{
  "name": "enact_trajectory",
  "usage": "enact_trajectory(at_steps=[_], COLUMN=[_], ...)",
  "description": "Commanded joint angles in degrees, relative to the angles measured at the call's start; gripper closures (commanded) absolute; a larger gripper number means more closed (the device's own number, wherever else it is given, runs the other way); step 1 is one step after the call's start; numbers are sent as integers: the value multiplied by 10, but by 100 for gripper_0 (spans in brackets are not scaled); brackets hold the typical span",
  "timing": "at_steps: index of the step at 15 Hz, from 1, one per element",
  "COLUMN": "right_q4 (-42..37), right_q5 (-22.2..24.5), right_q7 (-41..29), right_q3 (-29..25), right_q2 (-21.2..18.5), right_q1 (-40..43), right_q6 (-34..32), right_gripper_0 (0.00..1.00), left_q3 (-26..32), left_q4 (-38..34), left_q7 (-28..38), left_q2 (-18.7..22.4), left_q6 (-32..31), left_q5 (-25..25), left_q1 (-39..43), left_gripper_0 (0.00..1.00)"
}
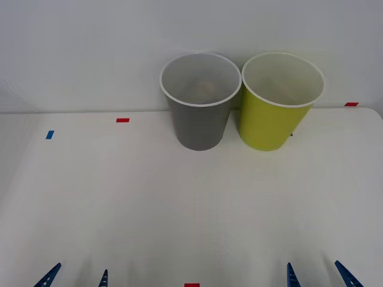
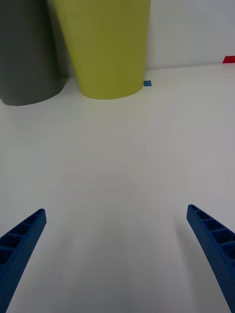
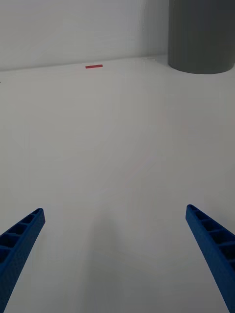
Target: Put cans in the gray bin and PET bottles in the light green bin.
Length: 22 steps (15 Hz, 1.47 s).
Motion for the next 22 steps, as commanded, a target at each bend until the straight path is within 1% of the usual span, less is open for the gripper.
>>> enact_trajectory(at_steps=[1,22], right_q4=[0,0], right_q5=[0,0], right_q7=[0,0], right_q3=[0,0], right_q2=[0,0], right_q1=[0,0], right_q6=[0,0], right_gripper_0=[0,0], left_q3=[0,0], left_q4=[0,0], left_q7=[0,0], left_q2=[0,0], left_q6=[0,0], left_q5=[0,0], left_q1=[0,0], left_gripper_0=[0,0])
